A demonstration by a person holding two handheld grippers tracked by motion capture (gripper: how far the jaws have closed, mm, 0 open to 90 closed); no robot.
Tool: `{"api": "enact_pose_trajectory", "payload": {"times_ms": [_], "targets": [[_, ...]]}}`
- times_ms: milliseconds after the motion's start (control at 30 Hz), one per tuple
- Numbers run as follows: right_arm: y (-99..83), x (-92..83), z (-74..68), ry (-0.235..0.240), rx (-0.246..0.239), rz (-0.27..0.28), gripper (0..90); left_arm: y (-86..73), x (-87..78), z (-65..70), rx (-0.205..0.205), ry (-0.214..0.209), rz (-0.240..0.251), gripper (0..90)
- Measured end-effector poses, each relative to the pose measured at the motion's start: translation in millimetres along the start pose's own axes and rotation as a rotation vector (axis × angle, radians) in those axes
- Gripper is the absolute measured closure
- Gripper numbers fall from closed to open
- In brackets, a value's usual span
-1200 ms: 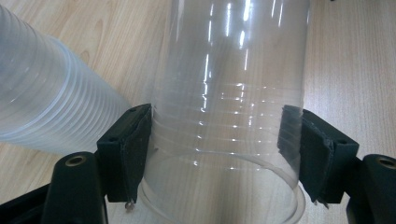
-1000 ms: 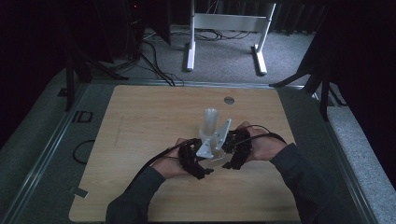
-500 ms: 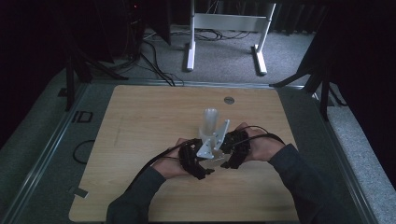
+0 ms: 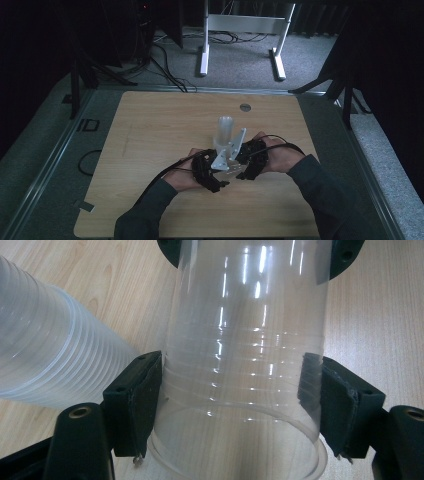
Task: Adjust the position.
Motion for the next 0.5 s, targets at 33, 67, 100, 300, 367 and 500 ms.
{"api": "enact_pose_trajectory", "payload": {"times_ms": [33, 67, 100, 300, 367, 500], "targets": [[0.1, -0.1, 0.2, -0.002, -0.003, 0.003, 40.8, 0.0, -0.1, 0.0, -0.001, 0.001, -0.001, 27.2], [0.1, -0.1, 0.2, -0.002, -0.003, 0.003, 40.8, 0.0, -0.1, 0.0, -0.001, 0.001, -0.001, 27.2], [0.3, 0.1, 0.2, 0.001, 0.003, 0.0, 40.5, 0.1, -0.2, 0.2, 0.003, 0.004, -0.003, 27.4], [0.8, 3.2, -0.7, 0.007, 0.006, -0.016, 36.0, 0.4, 0.2, 0.8, 0.007, 0.006, -0.003, 27.5], [0.9, 4.4, -0.2, 0.006, 0.002, -0.016, 35.9, 0.6, -0.2, 0.7, 0.008, 0.007, 0.001, 27.5], [0.8, 5.4, 0.0, 0.008, 0.006, -0.027, 35.9, 0.9, -0.8, 1.3, 0.005, 0.004, 0.01, 27.5]]}}
Point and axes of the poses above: each handheld gripper's, and its own axes: x roughly forward along the jaws, y roughly out of its top, z roughly to its right, the point moved 1 cm from there along x, roughly forward along the jaws, and after that the axes turned 4 degrees about -x, right-handed, at the moved point
